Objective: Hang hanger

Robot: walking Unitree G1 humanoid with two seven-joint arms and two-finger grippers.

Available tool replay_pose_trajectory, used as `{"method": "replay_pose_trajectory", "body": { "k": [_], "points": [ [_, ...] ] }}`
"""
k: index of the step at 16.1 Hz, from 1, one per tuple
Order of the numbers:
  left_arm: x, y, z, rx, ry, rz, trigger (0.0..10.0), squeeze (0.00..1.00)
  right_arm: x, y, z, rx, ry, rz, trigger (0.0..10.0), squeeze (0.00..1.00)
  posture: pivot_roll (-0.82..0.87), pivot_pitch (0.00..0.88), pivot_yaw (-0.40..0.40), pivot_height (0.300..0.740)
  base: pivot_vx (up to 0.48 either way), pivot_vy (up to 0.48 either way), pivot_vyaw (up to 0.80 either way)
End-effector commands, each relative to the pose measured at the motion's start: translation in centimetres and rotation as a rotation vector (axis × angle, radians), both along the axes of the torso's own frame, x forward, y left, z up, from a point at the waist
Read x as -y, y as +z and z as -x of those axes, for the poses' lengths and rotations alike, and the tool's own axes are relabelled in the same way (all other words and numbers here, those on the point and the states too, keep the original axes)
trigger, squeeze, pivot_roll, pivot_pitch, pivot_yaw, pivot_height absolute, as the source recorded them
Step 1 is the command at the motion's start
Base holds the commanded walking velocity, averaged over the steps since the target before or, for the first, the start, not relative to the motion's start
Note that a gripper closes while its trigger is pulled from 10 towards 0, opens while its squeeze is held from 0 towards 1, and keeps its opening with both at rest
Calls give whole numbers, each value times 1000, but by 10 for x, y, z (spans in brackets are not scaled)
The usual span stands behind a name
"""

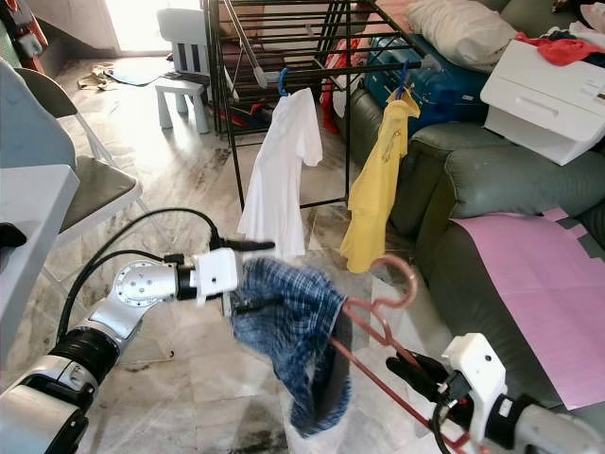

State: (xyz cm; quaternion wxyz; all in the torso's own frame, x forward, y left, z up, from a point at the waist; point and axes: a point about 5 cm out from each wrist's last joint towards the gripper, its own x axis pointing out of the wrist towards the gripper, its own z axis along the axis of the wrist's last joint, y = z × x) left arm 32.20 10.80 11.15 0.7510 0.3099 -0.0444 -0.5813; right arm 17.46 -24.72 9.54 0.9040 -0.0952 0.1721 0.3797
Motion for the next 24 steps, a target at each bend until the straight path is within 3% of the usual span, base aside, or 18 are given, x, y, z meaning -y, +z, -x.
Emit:
{"method": "replay_pose_trajectory", "body": {
  "k": [1, 6, 7, 8, 9, 10, 11, 12, 15, 17, 24],
  "points": [
    [1, 1, -1, 0, -23, -27, 10000, 1000, -3, 10, -5, 51, 82, 44, 10000, 0, 64, 0, -54, 740, 0, 0, 0],
    [5, -4, -1, -44, -56, -54, 10000, 1000, -11, 22, -18, 87, 231, 110, 10000, 0, 66, 0, -45, 740, 0, 0, 0],
    [6, -4, -1, -63, -60, -56, 10000, 894, -13, 23, -19, 91, 256, 118, 10000, 0, 67, 0, -44, 740, 0, 0, 0],
    [7, -4, -3, -66, -57, -63, 10000, 204, -15, 23, -20, 104, 287, 148, 10000, 0, 68, 0, -43, 740, 0, 0, 0],
    [8, -5, -3, -80, -63, -65, 8706, 0, -16, 22, -21, 114, 311, 182, 10000, 0, 67, 0, -42, 740, 0, 0, 0],
    [9, -4, -3, -85, -75, -67, 4078, 0, -16, 20, -23, 137, 330, 238, 10000, 0, 66, 0, -38, 740, 0, 0, 0],
    [9, -3, -4, -94, -80, -71, 1451, 0, -15, 20, -27, 170, 334, 277, 10000, 0, 66, 0, -36, 740, 0, 0, 0],
    [10, -3, -4, -102, -86, -71, 0, 0, -16, 23, -33, 221, 316, 298, 10000, 0, 65, 0, -33, 740, 0, 0, 0],
    [11, -1, -6, -102, -81, -69, 0, 0, -15, 27, -43, 322, 281, 377, 10000, 0, 63, 0, -26, 740, 0, 0, 0],
    [13, 3, -11, -73, -46, -52, 0, 0, -15, 29, -48, 370, 241, 372, 10000, 0, 63, 0, -23, 740, 0, 0, 0],
    [22, -5, -9, -67, -41, -76, 0, 0, -25, 28, -51, 412, 270, 373, 10000, 0, 61, 0, -19, 740, 0, 0, 0]
  ]
}}
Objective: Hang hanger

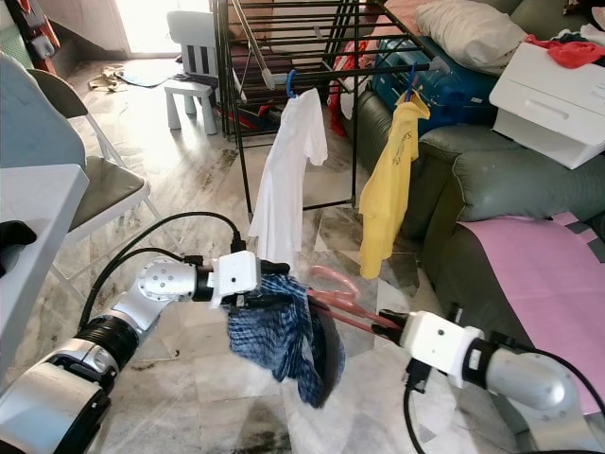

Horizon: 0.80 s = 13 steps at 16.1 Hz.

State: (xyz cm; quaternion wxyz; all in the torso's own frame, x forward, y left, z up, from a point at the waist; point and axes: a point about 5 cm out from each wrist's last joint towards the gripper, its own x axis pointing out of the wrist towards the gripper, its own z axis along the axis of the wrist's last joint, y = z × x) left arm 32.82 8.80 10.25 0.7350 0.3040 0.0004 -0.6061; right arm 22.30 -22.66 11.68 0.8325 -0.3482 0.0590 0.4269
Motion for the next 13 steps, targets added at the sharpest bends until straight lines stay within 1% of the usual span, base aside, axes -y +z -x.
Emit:
{"method": "replay_pose_trajectory", "body": {
  "k": [1, 4, 10, 13],
  "points": [
    [3, 4, -3, 22, -17, -23, 0, 0, -5, 7, -2, 40, 28, -2, 10000, 0, 61, 0, -19, 740, 0, 0, 0],
    [7, -1, 0, 21, -48, -65, 0, 0, -5, 8, -5, 51, 33, 3, 10000, 0, 58, 0, -16, 740, 0, 0, 0],
    [9, 0, -1, 16, -47, -51, 0, 0, -2, 5, -5, 51, 20, 17, 10000, 0, 56, 0, -16, 740, 0, 0, 0],
    [8, 0, 0, -7, -45, -19, 0, 0, 0, 1, -8, 55, -6, 30, 10000, 0, 62, 0, -24, 740, 0, 0, 0]
  ]
}}
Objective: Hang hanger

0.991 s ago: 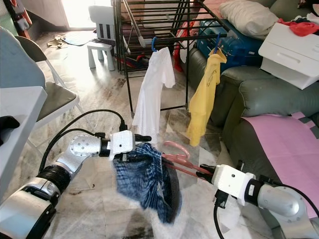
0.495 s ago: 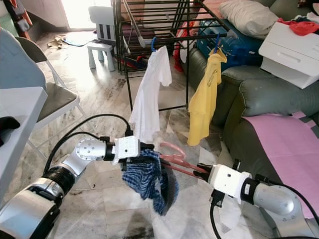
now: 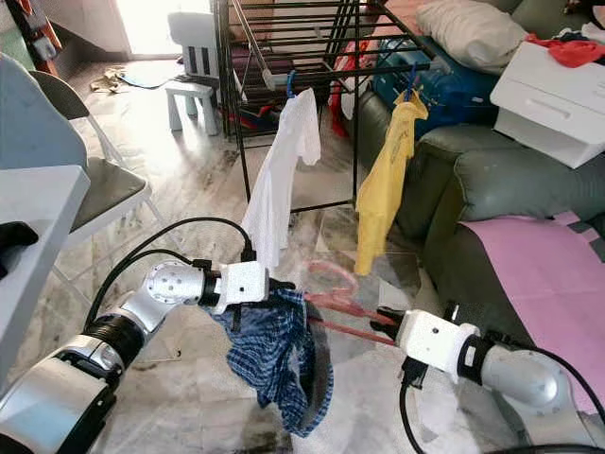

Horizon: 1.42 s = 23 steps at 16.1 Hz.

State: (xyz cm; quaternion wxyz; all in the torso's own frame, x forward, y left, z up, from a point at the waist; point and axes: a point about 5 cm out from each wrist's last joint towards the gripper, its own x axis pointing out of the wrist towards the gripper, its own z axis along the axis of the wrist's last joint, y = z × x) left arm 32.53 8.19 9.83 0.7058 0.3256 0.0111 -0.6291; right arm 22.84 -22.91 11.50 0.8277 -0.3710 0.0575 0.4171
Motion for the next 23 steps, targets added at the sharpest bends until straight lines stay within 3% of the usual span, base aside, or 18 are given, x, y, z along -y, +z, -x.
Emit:
{"method": "replay_pose_trajectory", "body": {
  "k": [1, 2, 3, 13, 16, 17, 18, 19, 21, 23],
  "points": [
    [2, 4, -3, -10, 24, 49, 0, 0, -1, 1, -4, 27, -3, 1, 10000, 0, 65, 0, -34, 740, 0, 0, 0],
    [1, 4, -3, -6, 28, 49, 0, 0, 0, 0, -4, 10, -9, 1, 10000, 0, 65, 0, -38, 740, 0, 0, 0],
    [-2, 3, -4, -13, 54, 50, 0, 0, 2, -1, -6, -46, -30, -24, 10000, 1000, 65, 0, -38, 740, 0, 0, 0],
    [-28, -2, -15, -14, 263, 34, 0, 0, 34, 15, -1, -62, -93, 37, 10000, 1000, 48, 0, -37, 740, 0, 0, 0],
    [-37, -3, -22, -1, 417, 55, 0, 0, 39, 23, -7, -10, -175, 13, 10000, 1000, 49, 0, -41, 740, 0, 0, 0],
    [-41, -3, -25, -10, 488, 88, 0, 0, 37, 24, -8, 11, -208, -29, 10000, 1000, 51, 0, -43, 740, 0, 0, 0],
    [-45, -2, -28, -54, 601, 190, 0, 0, 29, 18, -9, 18, -277, -122, 10000, 1000, 55, 0, -46, 740, 0, 0, 0],
    [-46, -1, -29, -90, 633, 251, 0, 0, 24, 13, -9, 12, -299, -155, 10000, 1000, 58, 0, -48, 740, 0, 0, 0],
    [-37, 8, -29, -167, 584, 394, 0, 0, 5, -2, -11, -6, -369, -302, 10000, 1000, 65, 0, -51, 740, 0, 0, 0],
    [-23, 25, -28, -190, 430, 488, 0, 0, -3, -11, -18, -3, -434, -372, 10000, 1000, 72, 0, -53, 740, 0, 0, 0]
  ]
}}
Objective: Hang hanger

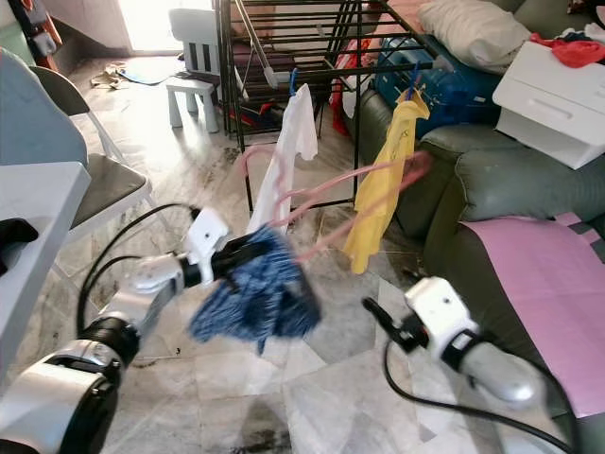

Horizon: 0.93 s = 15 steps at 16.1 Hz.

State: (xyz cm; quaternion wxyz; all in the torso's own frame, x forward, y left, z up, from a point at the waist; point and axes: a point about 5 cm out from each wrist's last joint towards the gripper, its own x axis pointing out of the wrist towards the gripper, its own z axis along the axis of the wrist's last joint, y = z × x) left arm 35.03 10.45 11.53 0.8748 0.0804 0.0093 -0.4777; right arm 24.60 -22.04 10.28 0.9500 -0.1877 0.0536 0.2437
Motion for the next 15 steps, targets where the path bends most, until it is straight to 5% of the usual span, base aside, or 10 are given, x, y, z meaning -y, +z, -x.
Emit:
{"method": "replay_pose_trajectory", "body": {
  "k": [1, 6, 11, 13, 14, 15],
  "points": [
    [8, 17, 1, 53, -105, 42, 0, 0, 5, -3, -5, 0, -61, 3, 10000, 1000, 78, 0, -53, 740, 0, 0, 0],
    [26, 42, 14, 146, -376, 56, 0, 0, 6, -2, -16, 13, -131, -39, 10000, 1000, 80, 0, -53, 740, 0, 0, 0],
    [37, 63, 22, 181, -479, 99, 0, 0, 4, -7, -17, -2, -133, -62, 10000, 1000, 81, 0, -47, 740, 0, 0, 0],
    [43, 75, 23, 222, -498, 114, 0, 0, -11, -14, -12, -62, -43, -122, 10000, 1000, 83, 0, -49, 740, 0, 0, 0],
    [43, 77, 23, 225, -501, 116, 0, 0, -13, -16, -11, -79, -23, -131, 10000, 976, 82, 0, -49, 740, 0, 0, 0],
    [45, 81, 25, 227, -514, 128, 0, 0, -16, -19, -7, -110, 7, -150, 10000, 800, 83, 0, -49, 740, 0, 0, 0]
  ]
}}
